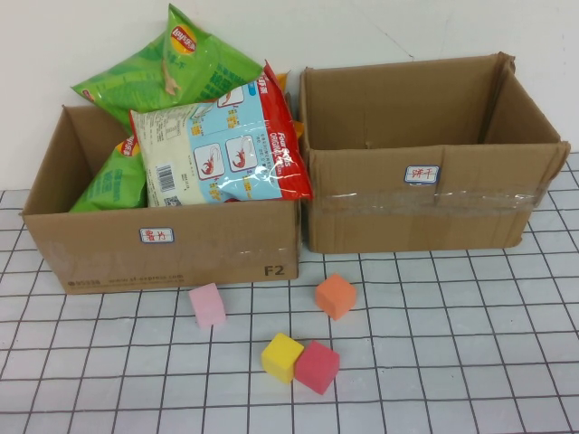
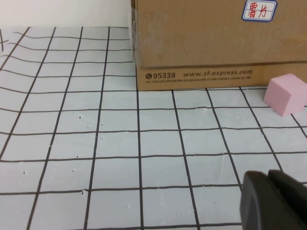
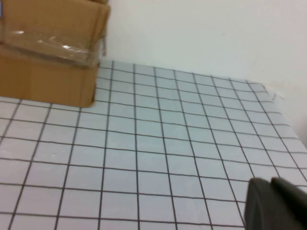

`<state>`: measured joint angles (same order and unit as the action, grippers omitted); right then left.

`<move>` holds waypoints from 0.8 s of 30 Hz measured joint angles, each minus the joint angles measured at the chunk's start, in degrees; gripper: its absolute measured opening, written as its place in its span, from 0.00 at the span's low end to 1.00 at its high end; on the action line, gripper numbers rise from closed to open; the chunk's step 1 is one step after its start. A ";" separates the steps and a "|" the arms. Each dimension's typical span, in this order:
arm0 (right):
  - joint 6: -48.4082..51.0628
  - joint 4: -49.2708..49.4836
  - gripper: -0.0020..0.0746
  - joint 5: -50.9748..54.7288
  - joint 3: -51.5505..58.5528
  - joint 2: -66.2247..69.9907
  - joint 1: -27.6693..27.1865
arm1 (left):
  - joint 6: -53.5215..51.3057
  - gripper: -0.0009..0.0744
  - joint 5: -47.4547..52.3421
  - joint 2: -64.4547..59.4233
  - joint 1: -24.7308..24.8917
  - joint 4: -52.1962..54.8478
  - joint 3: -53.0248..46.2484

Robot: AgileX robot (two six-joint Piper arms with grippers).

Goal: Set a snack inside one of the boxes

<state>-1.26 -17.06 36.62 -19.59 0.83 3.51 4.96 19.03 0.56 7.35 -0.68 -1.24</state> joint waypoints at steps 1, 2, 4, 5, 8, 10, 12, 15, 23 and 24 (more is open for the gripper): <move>-0.25 0.00 0.03 -0.44 0.95 -0.69 -0.58 | -0.10 0.01 0.00 0.00 0.00 0.00 0.00; -0.40 0.00 0.03 -1.16 2.07 -1.20 -1.20 | -0.02 0.01 0.00 0.00 0.00 0.00 0.00; -0.54 0.00 0.03 -4.12 4.57 -1.57 -2.27 | -0.02 0.01 0.00 0.00 0.00 0.00 0.00; -0.64 0.00 0.03 -6.31 6.27 -1.65 -2.71 | -0.02 0.01 0.00 0.00 0.00 0.00 0.00; -0.67 -0.24 0.03 -14.06 11.62 -1.65 -4.26 | -0.02 0.01 0.00 0.00 0.00 0.00 0.00; -0.76 -0.52 0.03 -19.37 15.35 -1.65 -5.50 | -0.02 0.01 0.00 0.00 0.00 0.00 0.00; -0.90 -0.52 0.03 -23.05 18.35 -1.65 -6.54 | -0.02 0.01 0.00 0.00 0.00 0.00 0.00; -3.06 -0.62 0.03 -25.43 20.86 -1.65 -7.43 | -0.02 0.01 0.10 0.00 0.00 0.00 0.00; -6.71 -0.45 0.03 -24.48 21.15 -1.65 -7.67 | -0.12 0.01 0.10 0.00 0.00 0.00 0.00; -6.95 0.37 0.03 -24.03 21.15 -1.65 -7.67 | -0.12 0.01 0.10 0.00 0.00 0.00 0.00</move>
<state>-8.20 -16.69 12.59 1.56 -0.82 -4.16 4.84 19.13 0.56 7.35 -0.68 -1.24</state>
